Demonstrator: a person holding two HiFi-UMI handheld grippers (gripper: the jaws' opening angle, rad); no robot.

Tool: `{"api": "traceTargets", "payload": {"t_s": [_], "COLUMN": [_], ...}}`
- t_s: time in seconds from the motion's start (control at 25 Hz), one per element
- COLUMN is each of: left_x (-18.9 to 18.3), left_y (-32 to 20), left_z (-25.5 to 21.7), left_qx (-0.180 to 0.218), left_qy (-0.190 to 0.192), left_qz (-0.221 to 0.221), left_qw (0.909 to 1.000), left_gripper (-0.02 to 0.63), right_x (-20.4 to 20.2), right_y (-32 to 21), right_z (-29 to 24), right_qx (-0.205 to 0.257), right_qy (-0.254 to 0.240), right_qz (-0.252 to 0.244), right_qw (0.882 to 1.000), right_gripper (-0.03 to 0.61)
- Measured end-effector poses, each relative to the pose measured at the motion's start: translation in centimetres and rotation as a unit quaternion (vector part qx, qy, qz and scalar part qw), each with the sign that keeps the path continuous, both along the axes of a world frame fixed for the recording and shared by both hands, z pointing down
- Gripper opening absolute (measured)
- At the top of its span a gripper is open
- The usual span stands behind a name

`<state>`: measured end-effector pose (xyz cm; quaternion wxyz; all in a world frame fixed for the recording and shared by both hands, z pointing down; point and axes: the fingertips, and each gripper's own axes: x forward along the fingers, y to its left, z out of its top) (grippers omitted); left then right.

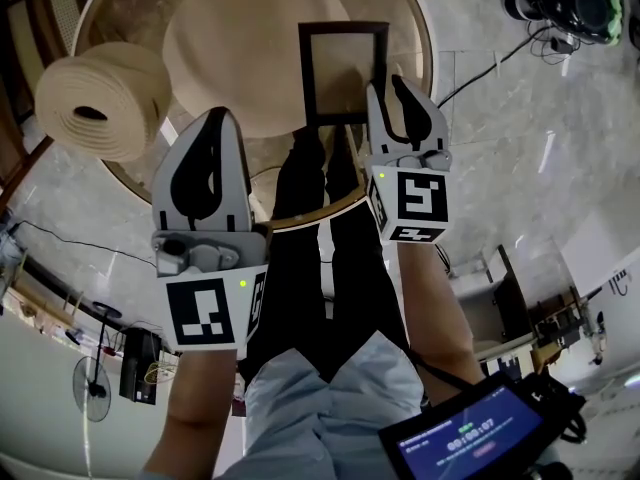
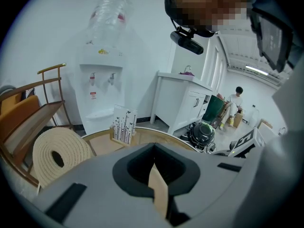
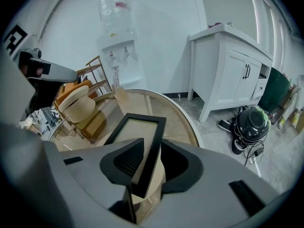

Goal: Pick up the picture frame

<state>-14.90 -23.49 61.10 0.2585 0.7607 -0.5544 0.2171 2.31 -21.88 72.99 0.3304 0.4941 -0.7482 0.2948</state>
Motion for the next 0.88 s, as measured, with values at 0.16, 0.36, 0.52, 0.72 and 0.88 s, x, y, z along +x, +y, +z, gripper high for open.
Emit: {"api": "traceTargets", "payload": {"t_s": [0.16,0.36,0.52,0.72,0.88], "left_x": [-0.1,-0.4,-0.8,-0.9,-0.8], "left_y": [0.3,0.4,0.5,0.7,0.8], "left_z": [0.5,0.6,0.7,0.9,0.8], "left_qx": [-0.007,-0.009,-0.011,-0.014,-0.014], "left_qy": [0.001,0.001,0.000,-0.001,0.000], "left_qz": [-0.001,-0.002,-0.004,-0.008,-0.009], "left_qw": [1.0000,1.0000,0.9999,0.9999,0.9999], "left_gripper": [0.011,0.011,0.011,0.011,0.011], "right_x": [0.0,0.4,0.4,0.3,0.3], "right_y": [0.2,0.2,0.1,0.2,0.2], "right_z": [0.8,1.3,1.4,1.6,1.7], "right_qx": [-0.006,-0.012,-0.013,-0.014,-0.016], "right_qy": [-0.002,-0.007,-0.009,-0.023,-0.037], "right_qz": [0.004,0.013,0.017,0.024,0.033], "right_qw": [1.000,1.000,1.000,0.999,0.999], "right_gripper": [0.127,0.130,0.129,0.126,0.109]}}
